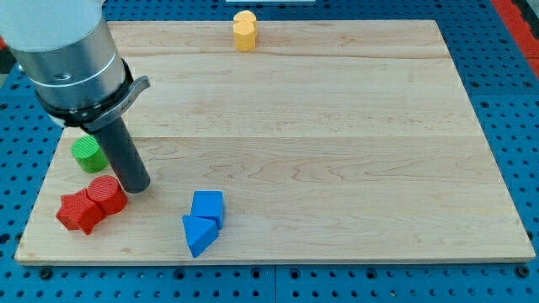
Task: Move the arm slightly up
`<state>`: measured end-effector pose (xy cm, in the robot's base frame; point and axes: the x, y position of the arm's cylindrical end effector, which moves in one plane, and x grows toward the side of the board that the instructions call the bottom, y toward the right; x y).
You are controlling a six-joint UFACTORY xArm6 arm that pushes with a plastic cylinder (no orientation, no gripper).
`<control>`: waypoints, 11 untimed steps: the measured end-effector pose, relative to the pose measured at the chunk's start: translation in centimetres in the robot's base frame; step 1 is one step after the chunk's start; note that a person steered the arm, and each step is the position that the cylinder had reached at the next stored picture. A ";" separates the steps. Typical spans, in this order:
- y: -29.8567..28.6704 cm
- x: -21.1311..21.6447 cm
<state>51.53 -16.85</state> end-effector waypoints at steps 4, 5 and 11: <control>2.7 -8.0; 2.7 -8.5; 1.7 -10.8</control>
